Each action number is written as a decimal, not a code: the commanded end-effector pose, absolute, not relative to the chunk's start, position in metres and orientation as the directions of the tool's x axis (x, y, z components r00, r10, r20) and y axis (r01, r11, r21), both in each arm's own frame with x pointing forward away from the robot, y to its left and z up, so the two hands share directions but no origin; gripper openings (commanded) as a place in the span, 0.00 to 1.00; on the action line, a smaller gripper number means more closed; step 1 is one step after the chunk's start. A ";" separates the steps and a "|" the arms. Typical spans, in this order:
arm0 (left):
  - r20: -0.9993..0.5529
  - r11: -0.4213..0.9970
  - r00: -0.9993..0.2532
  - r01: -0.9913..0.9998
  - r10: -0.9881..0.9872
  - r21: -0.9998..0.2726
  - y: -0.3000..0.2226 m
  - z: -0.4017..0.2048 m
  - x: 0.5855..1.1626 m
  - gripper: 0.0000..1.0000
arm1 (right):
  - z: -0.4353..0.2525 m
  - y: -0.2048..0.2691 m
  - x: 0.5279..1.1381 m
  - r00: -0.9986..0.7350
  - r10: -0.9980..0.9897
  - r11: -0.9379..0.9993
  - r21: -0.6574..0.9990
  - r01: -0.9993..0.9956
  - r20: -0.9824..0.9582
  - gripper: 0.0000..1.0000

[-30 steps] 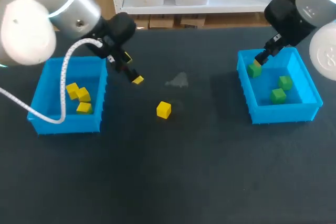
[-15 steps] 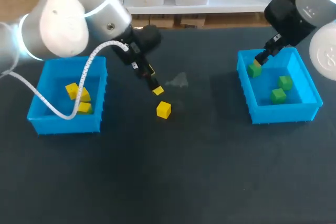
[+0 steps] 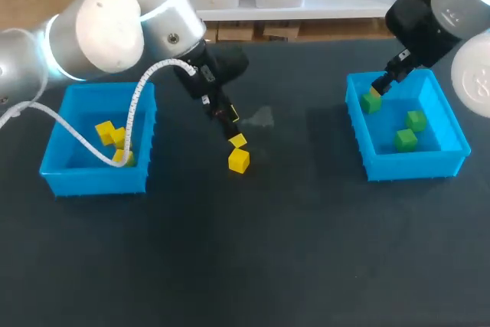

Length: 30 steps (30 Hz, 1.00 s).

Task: Put the green cubes in the right bin and the yellow cubes in the left bin.

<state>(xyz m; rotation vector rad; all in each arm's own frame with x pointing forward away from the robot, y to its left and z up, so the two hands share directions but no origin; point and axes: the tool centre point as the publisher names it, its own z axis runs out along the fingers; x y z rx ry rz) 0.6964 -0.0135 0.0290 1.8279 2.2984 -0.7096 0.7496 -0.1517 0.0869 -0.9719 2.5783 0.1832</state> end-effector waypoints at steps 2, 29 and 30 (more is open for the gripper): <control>-0.379 0.129 -0.240 0.947 0.894 -0.295 -0.009 0.035 0.695 1.00 | 0.087 -0.152 0.749 -0.689 -0.609 0.752 -0.011 -0.659 -0.392 1.00; -0.250 -0.048 -0.043 0.937 0.967 -0.347 -0.022 0.030 0.672 1.00 | 0.087 -0.152 0.749 -0.689 -0.609 0.752 -0.011 -0.659 -0.392 1.00; -0.239 -0.053 -0.035 0.936 0.970 -0.349 -0.023 0.029 0.671 1.00 | 0.087 -0.152 0.749 -0.689 -0.609 0.752 -0.011 -0.659 -0.392 1.00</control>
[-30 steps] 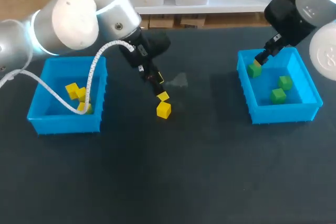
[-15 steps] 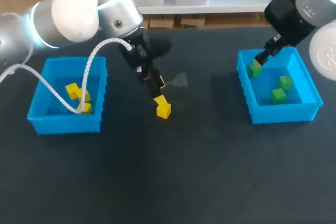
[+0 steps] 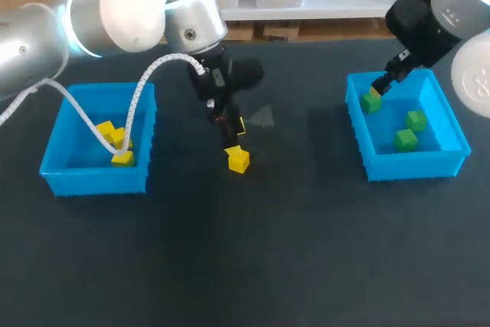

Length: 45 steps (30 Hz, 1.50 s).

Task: Put the green cubes in the right bin and the yellow cubes in the left bin.

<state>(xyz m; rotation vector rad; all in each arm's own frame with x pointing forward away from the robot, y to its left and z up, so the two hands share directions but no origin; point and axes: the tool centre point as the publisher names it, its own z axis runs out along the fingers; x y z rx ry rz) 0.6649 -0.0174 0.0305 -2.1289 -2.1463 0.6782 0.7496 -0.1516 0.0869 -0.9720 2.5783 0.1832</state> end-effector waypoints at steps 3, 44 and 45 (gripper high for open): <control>-0.235 -0.064 -0.023 0.931 0.972 -0.359 -0.024 0.028 0.669 1.00 | 0.087 -0.152 0.749 -0.689 -0.609 0.752 -0.011 -0.659 -0.392 1.00; -0.024 -0.065 0.061 0.960 0.998 -0.271 -0.010 0.006 0.638 1.00 | 0.087 -0.152 0.749 -0.689 -0.609 0.752 -0.011 -0.659 -0.392 1.00; -0.027 -0.053 0.048 0.962 0.998 -0.268 -0.009 0.005 0.637 1.00 | 0.087 -0.152 0.749 -0.689 -0.609 0.752 -0.011 -0.659 -0.392 1.00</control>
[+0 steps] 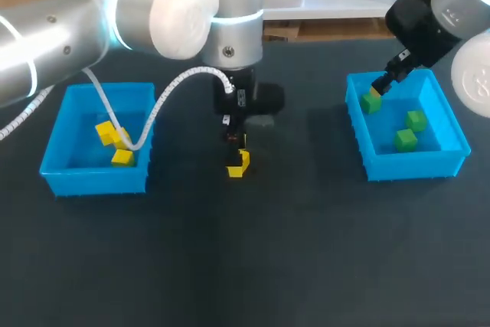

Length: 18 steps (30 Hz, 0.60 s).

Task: Put the green cubes in the right bin and the yellow cubes in the left bin.

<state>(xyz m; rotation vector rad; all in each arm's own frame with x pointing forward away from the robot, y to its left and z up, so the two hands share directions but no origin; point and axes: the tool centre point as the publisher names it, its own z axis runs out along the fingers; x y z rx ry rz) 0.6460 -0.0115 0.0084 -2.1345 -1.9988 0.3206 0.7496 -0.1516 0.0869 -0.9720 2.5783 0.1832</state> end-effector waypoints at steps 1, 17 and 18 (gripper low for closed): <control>-0.019 -0.044 0.040 0.966 0.999 -0.255 -0.008 0.004 0.637 1.00 | 0.087 -0.152 0.749 -0.689 -0.609 0.752 -0.011 -0.659 -0.392 1.00; -0.020 0.014 -0.018 0.982 1.000 -0.187 -0.005 -0.001 0.643 1.00 | 0.087 -0.152 0.749 -0.689 -0.609 0.752 -0.011 -0.659 -0.392 1.00; -0.020 0.015 -0.019 0.982 1.000 -0.186 -0.005 -0.001 0.643 1.00 | 0.087 -0.152 0.749 -0.689 -0.609 0.752 -0.011 -0.659 -0.392 1.00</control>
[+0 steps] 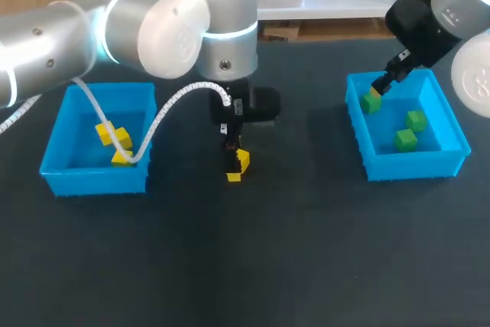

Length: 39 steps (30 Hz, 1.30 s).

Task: Put the green cubes in the right bin and the yellow cubes in the left bin.

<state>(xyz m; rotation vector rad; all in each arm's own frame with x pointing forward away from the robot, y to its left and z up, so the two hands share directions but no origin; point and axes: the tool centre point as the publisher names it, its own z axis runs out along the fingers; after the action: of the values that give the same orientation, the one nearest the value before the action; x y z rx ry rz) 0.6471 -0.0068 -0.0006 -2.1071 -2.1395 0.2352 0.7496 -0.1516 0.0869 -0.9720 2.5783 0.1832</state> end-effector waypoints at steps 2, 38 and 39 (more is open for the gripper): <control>-0.021 0.017 -0.021 0.982 1.000 -0.186 -0.006 -0.002 0.643 1.00 | 0.087 -0.152 0.749 -0.689 -0.609 0.752 -0.011 -0.659 -0.392 1.00; -0.328 0.328 -0.331 0.942 0.885 -0.066 0.022 0.042 0.671 0.00 | 0.087 -0.152 0.749 -0.689 -0.609 0.752 -0.011 -0.659 -0.392 1.00; -0.347 0.347 -0.344 0.936 0.872 -0.056 0.026 0.046 0.673 0.00 | 0.087 -0.152 0.749 -0.689 -0.609 0.752 -0.011 -0.659 -0.392 1.00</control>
<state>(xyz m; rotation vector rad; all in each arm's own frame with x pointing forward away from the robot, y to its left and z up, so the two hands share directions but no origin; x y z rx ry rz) 0.6895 0.0046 0.0353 -1.8755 -2.6464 0.3454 0.7496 -0.1516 0.0869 -0.9721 2.5783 0.1832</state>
